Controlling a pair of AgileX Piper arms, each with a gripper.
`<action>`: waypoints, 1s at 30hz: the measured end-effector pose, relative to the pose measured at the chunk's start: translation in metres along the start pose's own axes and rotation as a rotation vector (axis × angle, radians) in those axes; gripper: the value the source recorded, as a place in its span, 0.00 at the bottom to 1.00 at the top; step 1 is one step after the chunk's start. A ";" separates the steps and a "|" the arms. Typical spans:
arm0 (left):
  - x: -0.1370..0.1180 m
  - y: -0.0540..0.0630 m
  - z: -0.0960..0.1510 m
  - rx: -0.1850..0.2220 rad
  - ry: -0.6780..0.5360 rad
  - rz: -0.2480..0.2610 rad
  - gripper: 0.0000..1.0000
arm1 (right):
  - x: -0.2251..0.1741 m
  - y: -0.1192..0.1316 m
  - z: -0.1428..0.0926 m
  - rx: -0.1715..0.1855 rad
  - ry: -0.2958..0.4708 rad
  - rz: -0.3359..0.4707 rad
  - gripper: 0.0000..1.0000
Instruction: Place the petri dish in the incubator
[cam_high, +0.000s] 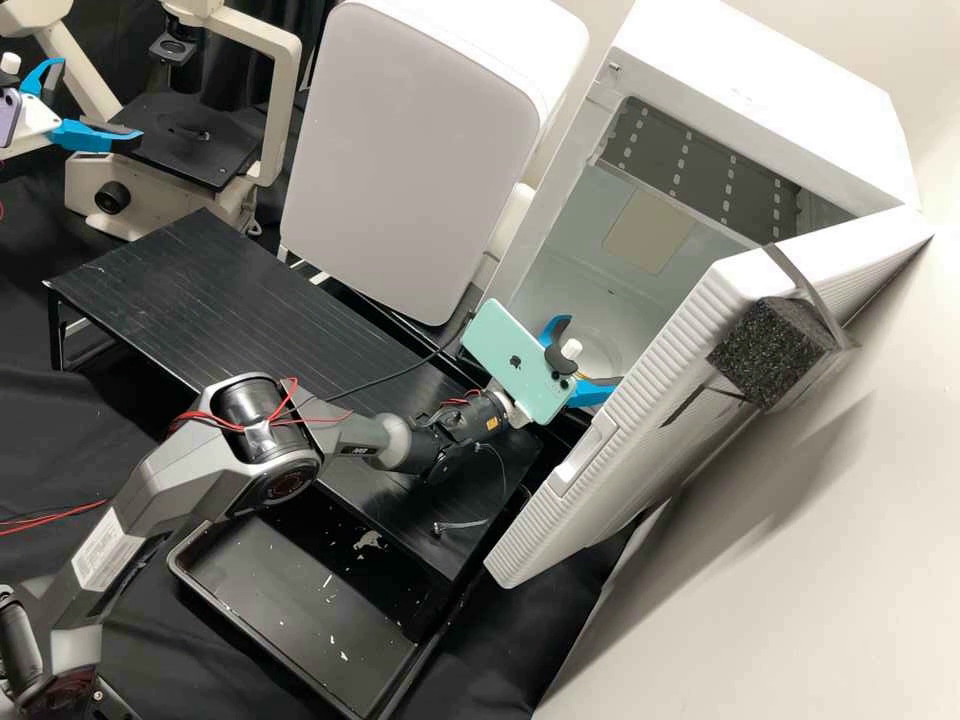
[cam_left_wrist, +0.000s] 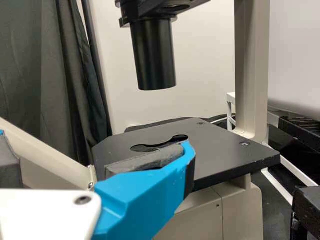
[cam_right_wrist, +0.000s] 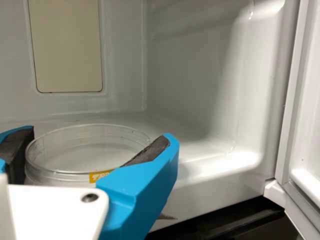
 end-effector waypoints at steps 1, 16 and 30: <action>0.000 0.000 0.000 0.000 0.000 0.000 1.00 | 0.000 0.000 0.000 0.000 0.000 0.000 1.00; 0.000 0.000 0.000 0.000 0.000 0.000 1.00 | -0.011 -0.005 0.002 0.005 0.023 0.007 1.00; 0.000 0.000 0.000 0.000 0.000 0.000 1.00 | -0.057 0.026 -0.002 -0.048 0.126 0.064 1.00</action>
